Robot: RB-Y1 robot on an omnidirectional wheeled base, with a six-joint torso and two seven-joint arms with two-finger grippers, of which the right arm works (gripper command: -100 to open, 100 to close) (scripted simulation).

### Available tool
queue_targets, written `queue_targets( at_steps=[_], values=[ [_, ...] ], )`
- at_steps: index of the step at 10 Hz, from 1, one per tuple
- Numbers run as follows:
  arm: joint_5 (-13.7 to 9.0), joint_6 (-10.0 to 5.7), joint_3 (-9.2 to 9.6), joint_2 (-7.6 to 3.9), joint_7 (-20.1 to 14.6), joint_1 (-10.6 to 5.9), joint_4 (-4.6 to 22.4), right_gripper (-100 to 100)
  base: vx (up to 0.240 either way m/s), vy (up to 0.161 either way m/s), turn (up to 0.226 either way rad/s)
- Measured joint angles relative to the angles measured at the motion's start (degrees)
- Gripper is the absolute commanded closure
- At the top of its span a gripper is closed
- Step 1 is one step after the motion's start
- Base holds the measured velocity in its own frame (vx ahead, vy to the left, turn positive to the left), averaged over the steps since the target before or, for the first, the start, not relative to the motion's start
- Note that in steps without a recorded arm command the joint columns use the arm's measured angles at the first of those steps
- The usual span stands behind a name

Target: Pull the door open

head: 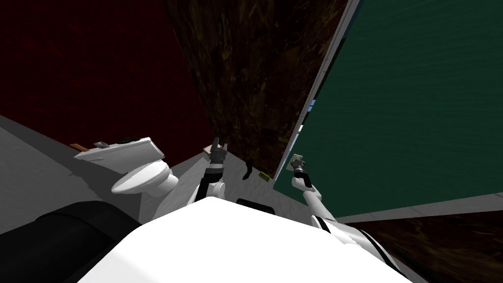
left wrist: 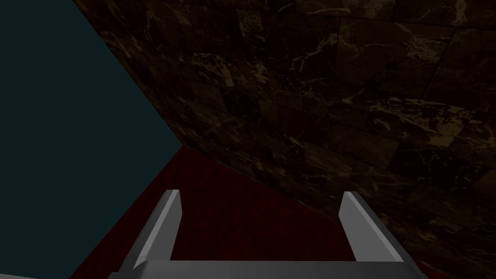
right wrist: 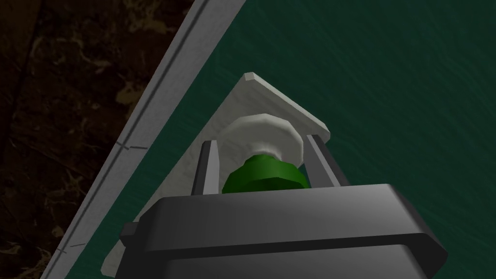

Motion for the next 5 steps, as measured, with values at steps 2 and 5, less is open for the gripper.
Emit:
queue_targets(
  at_steps=[2,5],
  values=[
    [-0.9,-0.12,0.06,-0.18,-2.8,-0.05,0.1,100,-0.031,-0.013,0.048],
    [-2.1,0.19,0.12,-0.42,-6.9,0.31,-0.5,100,-0.030,-0.020,0.053]
  ],
)
